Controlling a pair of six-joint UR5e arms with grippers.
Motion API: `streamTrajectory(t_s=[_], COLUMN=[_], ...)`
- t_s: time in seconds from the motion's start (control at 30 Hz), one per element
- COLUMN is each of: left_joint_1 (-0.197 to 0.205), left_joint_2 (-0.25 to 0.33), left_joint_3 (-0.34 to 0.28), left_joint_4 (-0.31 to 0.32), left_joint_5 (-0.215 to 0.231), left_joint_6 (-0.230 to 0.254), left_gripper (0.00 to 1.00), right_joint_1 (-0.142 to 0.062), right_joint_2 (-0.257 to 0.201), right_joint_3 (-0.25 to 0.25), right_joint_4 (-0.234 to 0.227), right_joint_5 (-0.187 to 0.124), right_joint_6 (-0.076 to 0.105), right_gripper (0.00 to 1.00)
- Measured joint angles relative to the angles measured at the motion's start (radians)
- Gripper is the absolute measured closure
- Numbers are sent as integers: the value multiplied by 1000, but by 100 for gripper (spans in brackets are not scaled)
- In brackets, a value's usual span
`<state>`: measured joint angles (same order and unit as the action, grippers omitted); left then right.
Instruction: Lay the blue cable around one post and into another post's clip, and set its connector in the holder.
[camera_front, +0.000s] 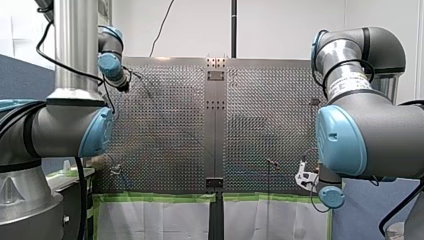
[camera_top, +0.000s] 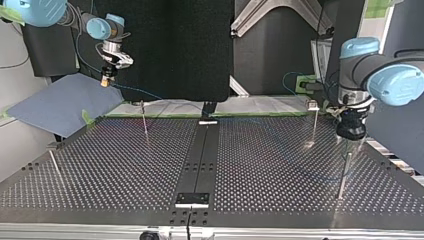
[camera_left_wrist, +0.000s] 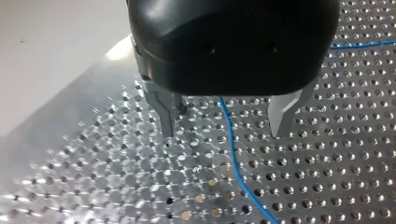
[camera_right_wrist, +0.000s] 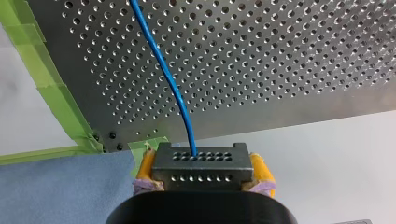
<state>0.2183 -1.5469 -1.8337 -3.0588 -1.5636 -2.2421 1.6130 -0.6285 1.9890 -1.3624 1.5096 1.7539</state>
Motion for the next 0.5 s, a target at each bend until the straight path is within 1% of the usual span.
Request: streamTrajectory(t_s=[0.27, 0.33, 0.5], left_joint_1=[14, 18, 20], left_joint_2=[74, 93, 137], left_joint_3=[-2, 9, 47], left_joint_4=[-72, -91, -134], left_joint_5=[-72, -90, -107], left_joint_6=[70, 89, 133], left_gripper=[0, 0, 0], right_joint_1=[0, 1, 4], right_joint_2=[0, 0, 0], right_joint_3=[0, 0, -1], right_joint_4=[0, 0, 0], right_joint_5=[0, 0, 0], right_joint_6=[2, 3, 3], right_gripper=[100, 100, 100])
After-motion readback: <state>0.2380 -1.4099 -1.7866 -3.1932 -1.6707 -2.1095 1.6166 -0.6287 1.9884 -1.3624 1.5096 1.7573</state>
